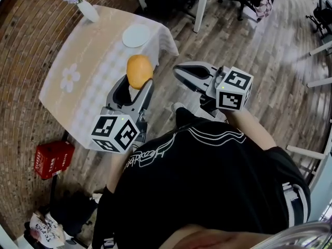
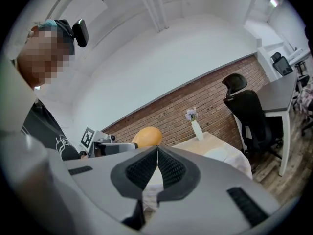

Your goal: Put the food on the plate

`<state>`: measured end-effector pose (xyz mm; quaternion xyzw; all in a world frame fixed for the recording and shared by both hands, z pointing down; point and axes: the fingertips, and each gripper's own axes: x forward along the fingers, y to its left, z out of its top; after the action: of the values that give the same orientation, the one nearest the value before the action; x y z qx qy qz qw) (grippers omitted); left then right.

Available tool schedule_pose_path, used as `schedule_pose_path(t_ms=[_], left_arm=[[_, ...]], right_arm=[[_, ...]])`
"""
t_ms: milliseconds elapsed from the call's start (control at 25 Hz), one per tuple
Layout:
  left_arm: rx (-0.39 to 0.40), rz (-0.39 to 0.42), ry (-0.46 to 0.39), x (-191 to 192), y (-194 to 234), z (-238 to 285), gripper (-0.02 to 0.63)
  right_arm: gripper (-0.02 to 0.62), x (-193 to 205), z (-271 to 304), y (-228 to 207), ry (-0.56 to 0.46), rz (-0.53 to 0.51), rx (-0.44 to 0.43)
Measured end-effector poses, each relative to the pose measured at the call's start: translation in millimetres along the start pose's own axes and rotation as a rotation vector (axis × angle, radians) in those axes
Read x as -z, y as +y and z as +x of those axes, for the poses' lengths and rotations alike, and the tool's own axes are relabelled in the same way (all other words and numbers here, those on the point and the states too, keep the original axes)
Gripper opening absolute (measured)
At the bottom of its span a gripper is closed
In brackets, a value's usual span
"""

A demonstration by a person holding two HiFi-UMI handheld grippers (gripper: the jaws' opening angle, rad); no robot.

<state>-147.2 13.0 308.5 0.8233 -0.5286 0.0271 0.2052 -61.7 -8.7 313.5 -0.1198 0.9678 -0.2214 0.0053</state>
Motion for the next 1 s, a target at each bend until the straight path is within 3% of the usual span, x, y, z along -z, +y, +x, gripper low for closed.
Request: schedule_pose_path(t_ms=[520,1000], left_arm=[[-0.086,-0.037,0.030,-34,74,92,0.291],[-0.187,-0.021,0.065,-53,125,157,0.291]], right_arm=[[-0.003,-42,60,-111,0.028,0.033,-0.063],[-0.003,-72,98,-182,0.042,0.044,-0.136]])
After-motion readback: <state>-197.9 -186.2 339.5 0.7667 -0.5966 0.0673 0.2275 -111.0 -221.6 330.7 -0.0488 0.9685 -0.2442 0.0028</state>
